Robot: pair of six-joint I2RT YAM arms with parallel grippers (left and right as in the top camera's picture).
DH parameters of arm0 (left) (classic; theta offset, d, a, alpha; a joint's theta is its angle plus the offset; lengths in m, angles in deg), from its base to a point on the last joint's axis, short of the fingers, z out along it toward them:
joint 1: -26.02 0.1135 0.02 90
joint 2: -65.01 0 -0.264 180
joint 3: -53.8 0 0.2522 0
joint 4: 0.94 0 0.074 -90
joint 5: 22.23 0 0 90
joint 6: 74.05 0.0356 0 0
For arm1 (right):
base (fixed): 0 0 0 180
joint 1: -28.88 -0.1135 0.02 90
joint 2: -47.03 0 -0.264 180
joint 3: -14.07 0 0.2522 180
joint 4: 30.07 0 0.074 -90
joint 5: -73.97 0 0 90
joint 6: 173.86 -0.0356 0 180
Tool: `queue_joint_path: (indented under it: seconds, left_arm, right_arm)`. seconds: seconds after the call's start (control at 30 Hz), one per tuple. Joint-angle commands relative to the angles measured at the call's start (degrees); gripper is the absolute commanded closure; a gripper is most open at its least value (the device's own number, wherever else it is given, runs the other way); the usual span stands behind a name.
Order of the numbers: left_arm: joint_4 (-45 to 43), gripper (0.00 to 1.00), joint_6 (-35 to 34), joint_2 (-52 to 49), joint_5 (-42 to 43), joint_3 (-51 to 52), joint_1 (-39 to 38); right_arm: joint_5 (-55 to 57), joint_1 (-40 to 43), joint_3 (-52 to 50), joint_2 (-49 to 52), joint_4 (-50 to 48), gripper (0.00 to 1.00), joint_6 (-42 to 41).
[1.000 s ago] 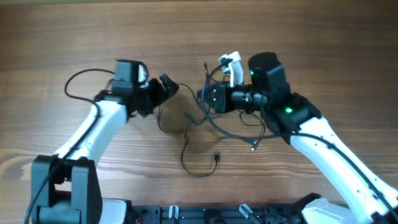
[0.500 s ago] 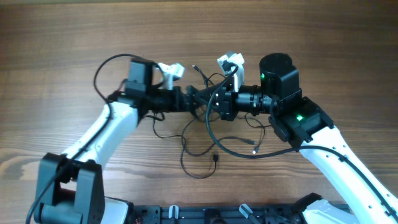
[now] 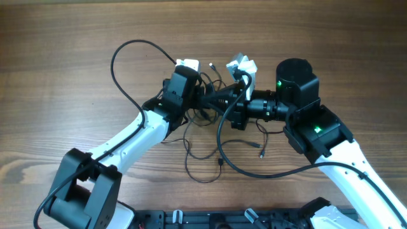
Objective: Untangle cables
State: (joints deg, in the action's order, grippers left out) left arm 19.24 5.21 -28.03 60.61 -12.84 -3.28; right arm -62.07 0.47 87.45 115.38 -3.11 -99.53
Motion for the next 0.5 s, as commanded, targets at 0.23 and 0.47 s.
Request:
queue_joint_path:
  seconds: [0.23, 0.47]
  left_arm:
    - [1.1, 0.06, 30.1, -1.5, 7.2, -0.6, 0.1]
    - [3.8, 0.43, 30.0, -6.8, 24.1, -0.6, 0.1]
  right_arm:
    - [3.2, 0.4, 1.4, -0.9, -0.6, 0.95, 3.7]
    - [11.5, 6.2, 2.0, -0.9, -5.6, 0.95, -1.9]
